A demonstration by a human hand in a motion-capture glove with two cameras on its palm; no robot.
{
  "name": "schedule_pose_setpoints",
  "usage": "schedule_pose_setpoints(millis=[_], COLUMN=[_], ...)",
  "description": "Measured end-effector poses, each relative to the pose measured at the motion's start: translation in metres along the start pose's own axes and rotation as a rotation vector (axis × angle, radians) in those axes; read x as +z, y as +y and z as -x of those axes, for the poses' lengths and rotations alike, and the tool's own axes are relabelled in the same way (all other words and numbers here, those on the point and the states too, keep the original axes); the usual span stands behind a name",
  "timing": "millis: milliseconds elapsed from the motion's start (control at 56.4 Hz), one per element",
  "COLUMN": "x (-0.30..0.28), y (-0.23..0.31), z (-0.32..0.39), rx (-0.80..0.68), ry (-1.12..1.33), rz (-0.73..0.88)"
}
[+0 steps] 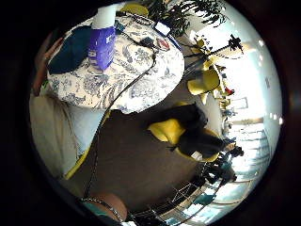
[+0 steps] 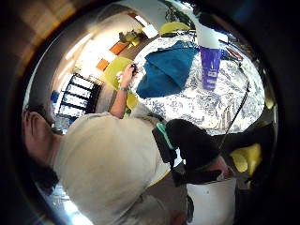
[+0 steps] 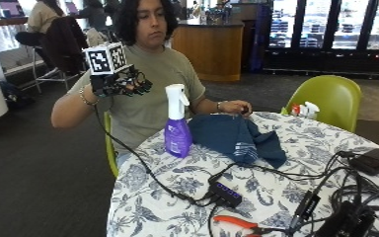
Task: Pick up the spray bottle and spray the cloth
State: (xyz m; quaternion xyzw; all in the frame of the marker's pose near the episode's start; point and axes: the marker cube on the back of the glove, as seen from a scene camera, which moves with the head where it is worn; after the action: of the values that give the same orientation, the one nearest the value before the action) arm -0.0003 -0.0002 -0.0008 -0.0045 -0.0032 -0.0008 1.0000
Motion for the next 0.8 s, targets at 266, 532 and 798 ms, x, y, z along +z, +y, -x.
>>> schedule_pose_setpoints(millis=[266,532,798], x=[0.003,0.02,0.049], y=[-0.006,-0.019,-0.034], z=[-0.002,-0.009,-0.008], rx=[0.076,0.172,0.259], ry=[-0.003,-0.278,-0.804], rz=[-0.017,-0.124,-0.301])
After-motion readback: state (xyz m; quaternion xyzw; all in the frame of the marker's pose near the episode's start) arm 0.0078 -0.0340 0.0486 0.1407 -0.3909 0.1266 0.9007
